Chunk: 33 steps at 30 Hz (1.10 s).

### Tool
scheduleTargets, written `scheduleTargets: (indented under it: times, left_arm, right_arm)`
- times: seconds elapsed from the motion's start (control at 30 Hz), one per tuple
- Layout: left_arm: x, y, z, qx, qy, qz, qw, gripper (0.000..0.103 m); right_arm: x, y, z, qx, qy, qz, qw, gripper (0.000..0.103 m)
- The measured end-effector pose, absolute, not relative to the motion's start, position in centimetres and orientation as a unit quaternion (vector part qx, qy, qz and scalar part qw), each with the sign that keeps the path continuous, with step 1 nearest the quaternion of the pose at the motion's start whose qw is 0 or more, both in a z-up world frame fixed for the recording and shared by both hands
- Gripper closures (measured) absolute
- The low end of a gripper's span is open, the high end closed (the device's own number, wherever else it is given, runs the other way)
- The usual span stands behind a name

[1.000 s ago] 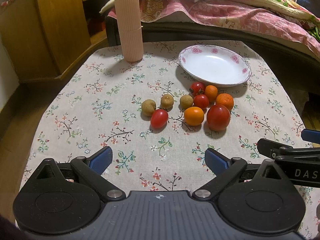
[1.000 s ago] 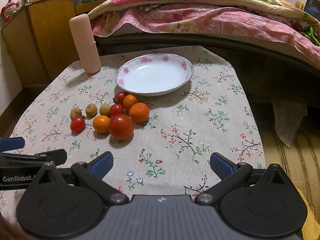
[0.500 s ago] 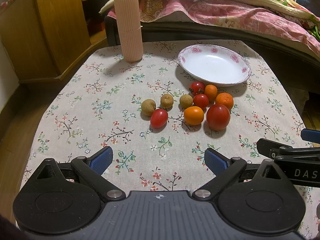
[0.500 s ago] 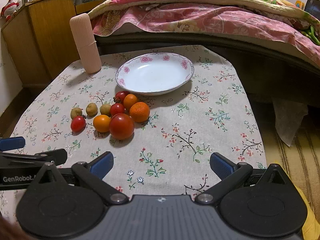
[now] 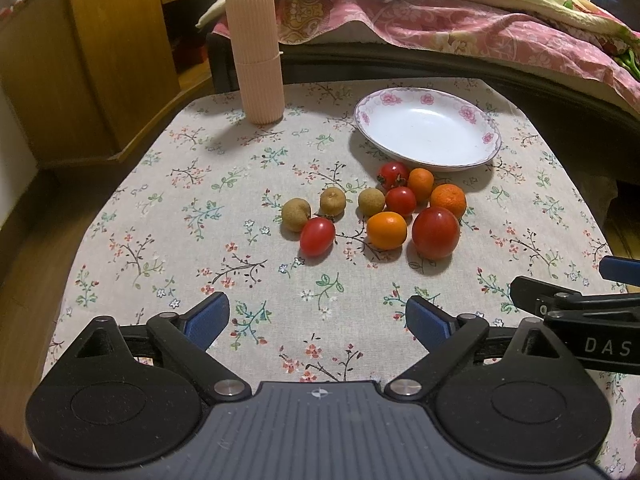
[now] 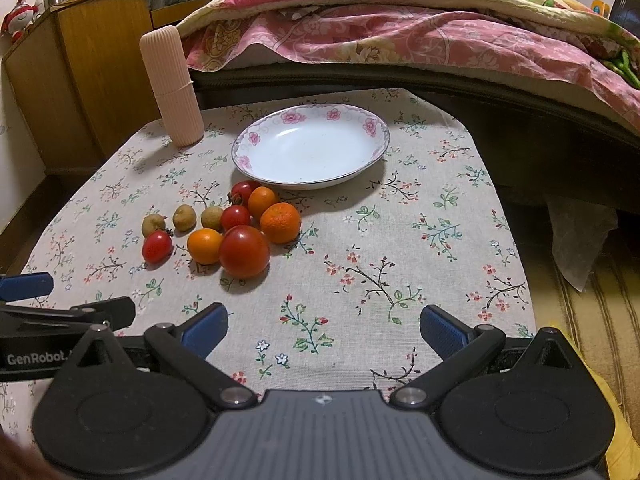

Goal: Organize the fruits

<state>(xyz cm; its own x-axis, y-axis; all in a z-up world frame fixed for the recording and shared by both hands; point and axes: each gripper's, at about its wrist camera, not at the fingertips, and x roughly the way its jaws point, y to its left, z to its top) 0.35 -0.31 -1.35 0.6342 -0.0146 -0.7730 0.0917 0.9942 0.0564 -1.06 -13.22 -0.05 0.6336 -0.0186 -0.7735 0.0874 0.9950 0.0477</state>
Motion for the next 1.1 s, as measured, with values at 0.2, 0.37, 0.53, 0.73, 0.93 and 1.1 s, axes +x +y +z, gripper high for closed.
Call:
scheduleTargets:
  times: [0.2,0.37,0.53,0.73,0.93,1.1]
  left_arm:
    - [0.4,-0.3,-1.4,0.045,0.427,-0.03,0.903,0.006]
    - [0.4,-0.3,-1.4,0.045,0.427,-0.03,0.903,0.006]
    - [0.4,-0.3,-1.4,0.045,0.427,-0.03,0.903,0.006]
    - [0.3,-0.2,-1.3,0.046,0.425,-0.028,0.904,0.007]
    - [0.2,-0.3,-0.9,0.063,0.419,-0.025,0.906,0.008]
    - [0.4,-0.4,0.2,0.096,0.406,-0.022,0.909,0.006]
  right_arm:
    - [-1.1,-13.2,0.0,0.041,0.428,-0.029,0.903,0.0]
    - [-1.1,-13.2,0.0,0.041,0.428,-0.029,0.902,0.0]
    - [-1.0,-13.2,0.0,0.042,0.429,-0.028,0.902,0.0]
    - [-0.9,-13.0,0.0,0.041,0.43,-0.025,0.901,0.0]
    - [-0.7,-12.9,0.2,0.032,0.427,-0.018,0.903,0.001]
    - [-0.1,-12.7,0.9,0.015,0.424,0.011,0.905,0.001]
